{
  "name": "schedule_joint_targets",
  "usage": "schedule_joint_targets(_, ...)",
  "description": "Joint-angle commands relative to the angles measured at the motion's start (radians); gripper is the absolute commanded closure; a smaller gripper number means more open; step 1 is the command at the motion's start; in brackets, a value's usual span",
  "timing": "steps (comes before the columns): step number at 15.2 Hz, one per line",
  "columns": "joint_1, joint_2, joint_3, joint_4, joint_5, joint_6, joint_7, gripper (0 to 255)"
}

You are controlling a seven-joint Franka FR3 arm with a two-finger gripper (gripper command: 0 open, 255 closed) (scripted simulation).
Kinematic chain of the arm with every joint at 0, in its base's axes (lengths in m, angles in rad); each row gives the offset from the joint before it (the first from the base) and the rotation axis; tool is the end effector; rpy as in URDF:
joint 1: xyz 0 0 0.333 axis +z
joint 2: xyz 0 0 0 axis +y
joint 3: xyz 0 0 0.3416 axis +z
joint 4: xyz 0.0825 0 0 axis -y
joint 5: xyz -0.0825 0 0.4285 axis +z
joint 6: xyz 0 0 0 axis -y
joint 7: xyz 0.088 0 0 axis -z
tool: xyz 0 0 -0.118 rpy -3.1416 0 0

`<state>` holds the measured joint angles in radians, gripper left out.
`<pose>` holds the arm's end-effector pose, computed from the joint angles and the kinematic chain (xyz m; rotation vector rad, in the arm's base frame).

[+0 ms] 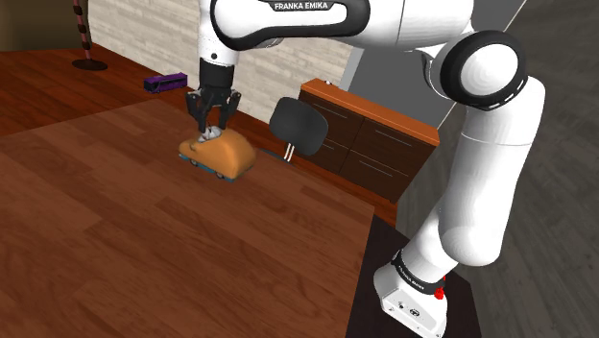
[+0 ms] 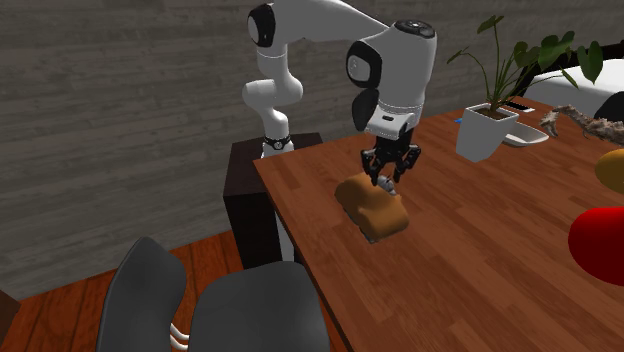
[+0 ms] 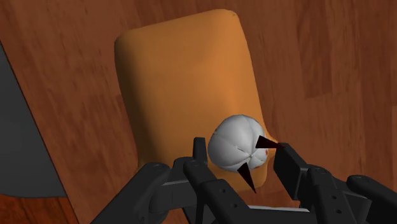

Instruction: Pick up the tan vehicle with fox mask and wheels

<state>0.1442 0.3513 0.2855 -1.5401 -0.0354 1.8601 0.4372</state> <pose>0.6567 0.2713 0.4564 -3.0905 0.0198 0.0651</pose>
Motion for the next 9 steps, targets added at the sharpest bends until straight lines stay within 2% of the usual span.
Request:
schedule_joint_targets(1,0.002,-0.003,0.001,0.029,0.001,-0.03,0.002,255)
schedule_joint_targets(7,0.005,-0.007,0.003,0.105,0.002,-0.109,0.004,255)
schedule_joint_targets(9,0.005,-0.007,0.003,0.107,0.002,-0.111,0.004,255)
